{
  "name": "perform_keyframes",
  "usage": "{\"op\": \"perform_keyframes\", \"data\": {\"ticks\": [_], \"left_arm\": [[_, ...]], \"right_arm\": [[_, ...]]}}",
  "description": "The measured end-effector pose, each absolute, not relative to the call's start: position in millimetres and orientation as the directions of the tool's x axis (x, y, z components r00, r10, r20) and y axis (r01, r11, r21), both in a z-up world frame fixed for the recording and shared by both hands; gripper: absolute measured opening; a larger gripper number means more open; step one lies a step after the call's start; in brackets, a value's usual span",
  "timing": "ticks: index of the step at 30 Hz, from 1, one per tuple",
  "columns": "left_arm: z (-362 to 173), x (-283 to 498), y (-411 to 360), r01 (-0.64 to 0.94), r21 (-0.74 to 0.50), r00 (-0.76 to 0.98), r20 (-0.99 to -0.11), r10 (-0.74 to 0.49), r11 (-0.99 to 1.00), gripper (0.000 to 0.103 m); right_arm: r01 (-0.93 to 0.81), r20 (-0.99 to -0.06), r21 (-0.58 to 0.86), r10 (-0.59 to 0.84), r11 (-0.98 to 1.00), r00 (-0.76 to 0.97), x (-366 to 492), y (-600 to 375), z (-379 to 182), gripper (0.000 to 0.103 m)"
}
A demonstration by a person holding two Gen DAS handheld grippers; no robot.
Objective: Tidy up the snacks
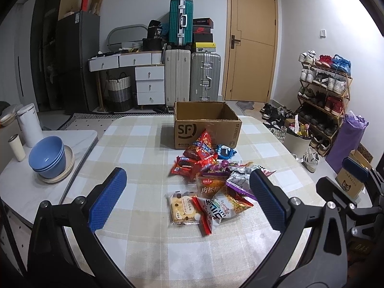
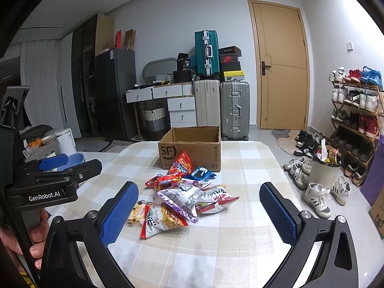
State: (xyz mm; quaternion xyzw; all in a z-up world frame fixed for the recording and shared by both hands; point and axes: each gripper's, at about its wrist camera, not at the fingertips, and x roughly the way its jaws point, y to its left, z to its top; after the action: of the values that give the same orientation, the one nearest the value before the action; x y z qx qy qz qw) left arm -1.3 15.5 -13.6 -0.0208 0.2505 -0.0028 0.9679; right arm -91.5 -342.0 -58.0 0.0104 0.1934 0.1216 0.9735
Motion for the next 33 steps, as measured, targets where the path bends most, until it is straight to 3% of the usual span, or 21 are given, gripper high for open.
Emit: {"op": "perform_keyframes", "data": {"ticks": [33], "left_arm": [[-50, 17, 20, -0.024, -0.058, 0.844, -0.536, -0.011, 0.998, 0.102]], "right_arm": [[-0.223, -0.428, 0.106, 0.247, 0.969, 0.870, -85, -349, -75, 0.103]]}}
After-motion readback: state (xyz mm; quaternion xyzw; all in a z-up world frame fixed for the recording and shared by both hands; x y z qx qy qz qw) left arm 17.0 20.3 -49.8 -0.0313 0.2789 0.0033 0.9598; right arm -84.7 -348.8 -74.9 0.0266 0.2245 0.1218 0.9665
